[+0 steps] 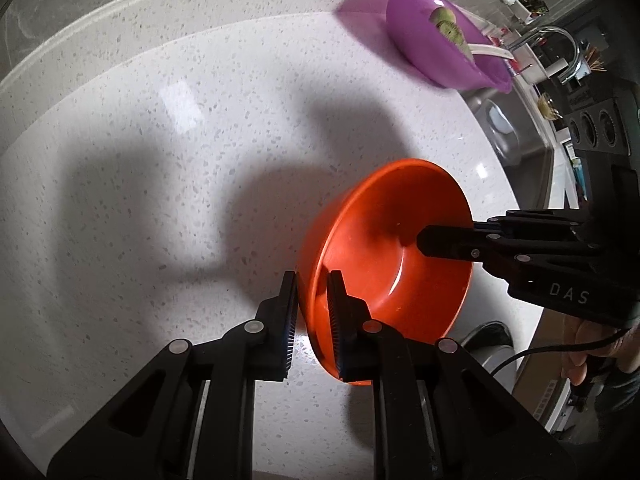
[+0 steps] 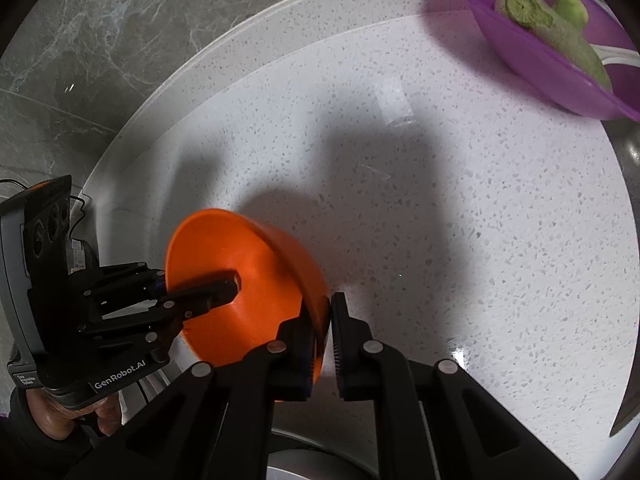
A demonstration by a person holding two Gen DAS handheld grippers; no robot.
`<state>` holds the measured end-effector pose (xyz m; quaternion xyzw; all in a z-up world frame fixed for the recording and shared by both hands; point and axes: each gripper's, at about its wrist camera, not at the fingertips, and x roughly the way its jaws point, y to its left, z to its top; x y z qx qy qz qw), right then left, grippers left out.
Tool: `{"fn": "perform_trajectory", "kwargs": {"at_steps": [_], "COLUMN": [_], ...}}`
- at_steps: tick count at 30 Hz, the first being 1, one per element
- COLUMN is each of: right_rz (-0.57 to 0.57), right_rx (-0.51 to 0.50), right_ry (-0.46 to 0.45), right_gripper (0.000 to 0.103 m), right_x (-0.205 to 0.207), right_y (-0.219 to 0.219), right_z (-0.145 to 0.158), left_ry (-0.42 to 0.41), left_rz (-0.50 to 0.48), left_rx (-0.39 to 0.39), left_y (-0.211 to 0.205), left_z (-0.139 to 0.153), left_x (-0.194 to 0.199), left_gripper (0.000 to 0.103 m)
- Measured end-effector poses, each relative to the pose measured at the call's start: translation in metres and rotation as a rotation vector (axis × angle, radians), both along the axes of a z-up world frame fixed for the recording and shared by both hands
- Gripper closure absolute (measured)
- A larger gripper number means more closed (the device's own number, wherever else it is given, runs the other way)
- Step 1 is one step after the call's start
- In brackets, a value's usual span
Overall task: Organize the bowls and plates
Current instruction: 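Lift the orange bowl with both grippers and carry it toward the blue-and-white bowl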
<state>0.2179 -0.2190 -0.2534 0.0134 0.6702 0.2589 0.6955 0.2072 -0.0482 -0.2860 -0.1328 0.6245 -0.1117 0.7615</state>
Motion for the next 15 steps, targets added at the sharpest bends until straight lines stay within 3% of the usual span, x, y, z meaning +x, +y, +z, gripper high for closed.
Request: {"fn": "perform_trajectory", "kwargs": {"at_steps": [9, 15], "right_rz": [-0.008, -0.017], "right_rx": [0.004, -0.016], "right_ry": [-0.021, -0.011], "right_gripper": [0.093, 0.093], "right_x": [-0.001, 0.006], "right_y": [-0.008, -0.004], "right_z": [0.019, 0.01], "left_ry": [-0.028, 0.006], "left_rz": [-0.021, 0.019], "left_rx": [-0.005, -0.019], "left_y": [-0.01, -0.002], "left_z": [0.024, 0.004], "left_x": [-0.004, 0.006], "left_gripper": [0.09, 0.089]}}
